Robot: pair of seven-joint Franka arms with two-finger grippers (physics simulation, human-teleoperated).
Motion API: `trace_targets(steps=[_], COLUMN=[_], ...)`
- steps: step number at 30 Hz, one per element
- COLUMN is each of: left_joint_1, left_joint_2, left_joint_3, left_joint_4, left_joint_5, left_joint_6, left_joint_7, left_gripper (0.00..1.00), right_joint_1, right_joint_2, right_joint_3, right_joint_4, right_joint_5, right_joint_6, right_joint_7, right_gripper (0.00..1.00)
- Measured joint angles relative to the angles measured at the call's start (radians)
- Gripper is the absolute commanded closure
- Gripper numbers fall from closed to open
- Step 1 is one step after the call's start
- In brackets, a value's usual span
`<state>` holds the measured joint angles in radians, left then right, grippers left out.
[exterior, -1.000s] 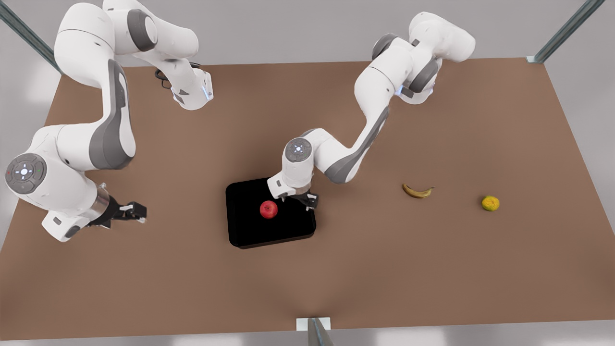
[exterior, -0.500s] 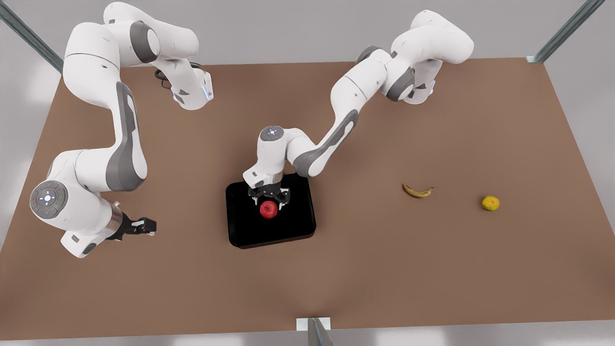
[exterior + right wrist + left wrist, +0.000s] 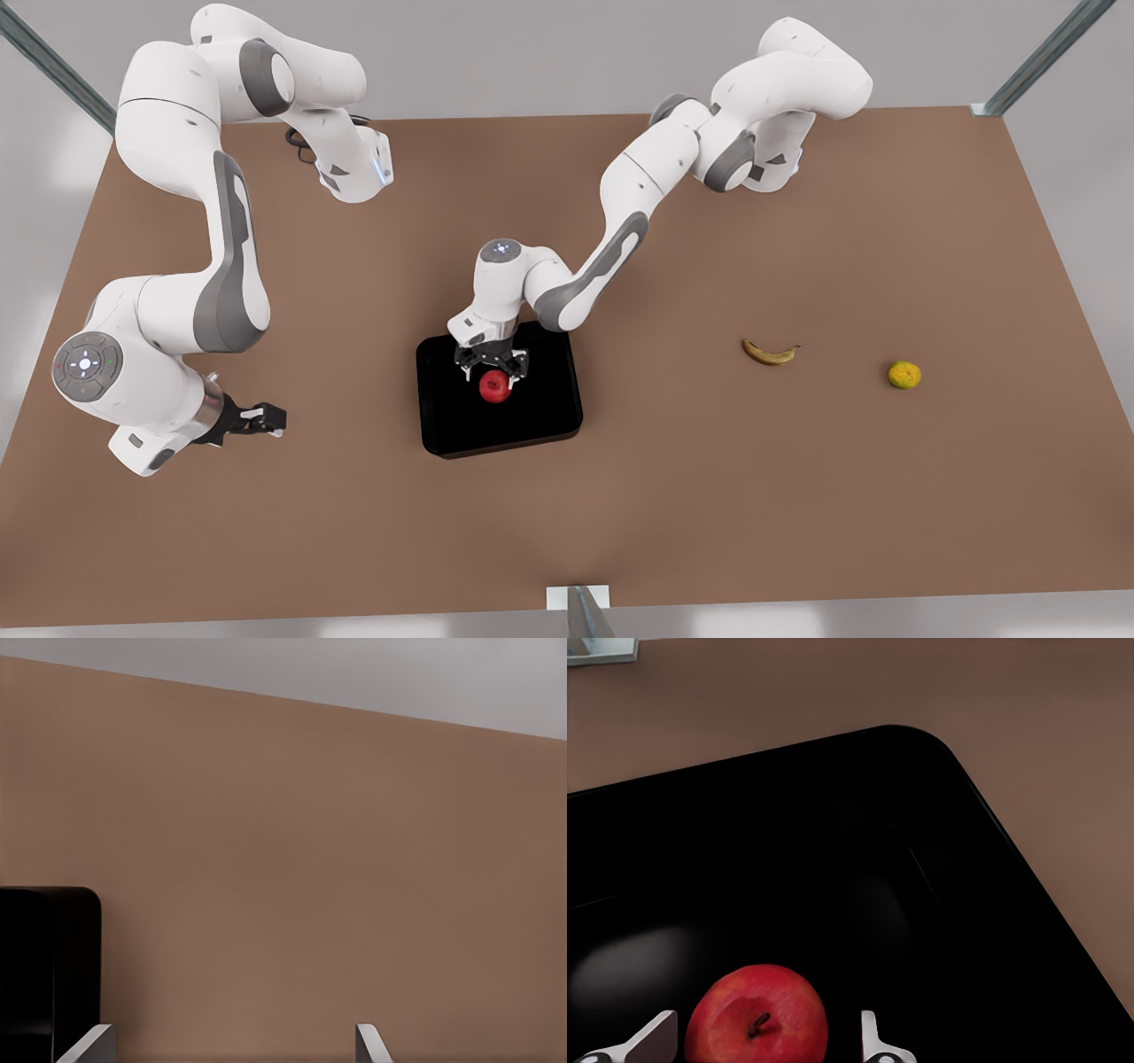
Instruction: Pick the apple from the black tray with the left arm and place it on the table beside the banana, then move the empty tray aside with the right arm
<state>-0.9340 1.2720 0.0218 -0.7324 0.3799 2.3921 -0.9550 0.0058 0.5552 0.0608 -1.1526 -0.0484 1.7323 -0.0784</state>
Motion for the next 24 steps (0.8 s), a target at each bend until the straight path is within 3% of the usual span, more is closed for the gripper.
trace_targets(steps=[12,13,14,15,18,20,24], left_joint_1=[-0.004,-0.005,-0.006,-0.006,-0.006,-0.006,0.030], left_joint_2=[0.047,0.049,0.050,0.051,0.048,0.020,-0.163], left_joint_3=[0.027,0.027,0.027,0.027,0.028,0.026,0.018], left_joint_4=[0.000,0.000,0.000,0.000,0.000,-0.002,-0.053], left_joint_5=[0.037,0.038,0.038,0.039,0.040,0.037,-0.061], left_joint_6=[0.038,0.040,0.041,0.042,0.043,0.024,-0.087], left_joint_7=[-0.027,-0.028,-0.030,-0.032,-0.038,-0.037,0.001], left_gripper=[0.00,0.02,0.15,0.21,0.22,0.22,0.22], right_joint_1=[-0.003,-0.003,-0.003,-0.003,-0.003,-0.003,0.015], right_joint_2=[0.000,0.000,0.000,0.000,0.000,0.000,-0.010], right_joint_3=[-0.001,-0.001,-0.001,-0.001,-0.001,-0.001,0.007], right_joint_4=[0.000,0.001,0.001,0.001,0.001,0.001,0.006], right_joint_5=[0.000,0.000,0.000,0.000,-0.001,-0.001,-0.001], right_joint_6=[0.001,0.001,0.001,0.001,0.001,0.001,-0.004], right_joint_7=[0.001,0.001,0.001,0.001,0.001,0.001,0.002], right_gripper=[0.00,0.00,0.00,0.00,0.00,0.00,0.00])
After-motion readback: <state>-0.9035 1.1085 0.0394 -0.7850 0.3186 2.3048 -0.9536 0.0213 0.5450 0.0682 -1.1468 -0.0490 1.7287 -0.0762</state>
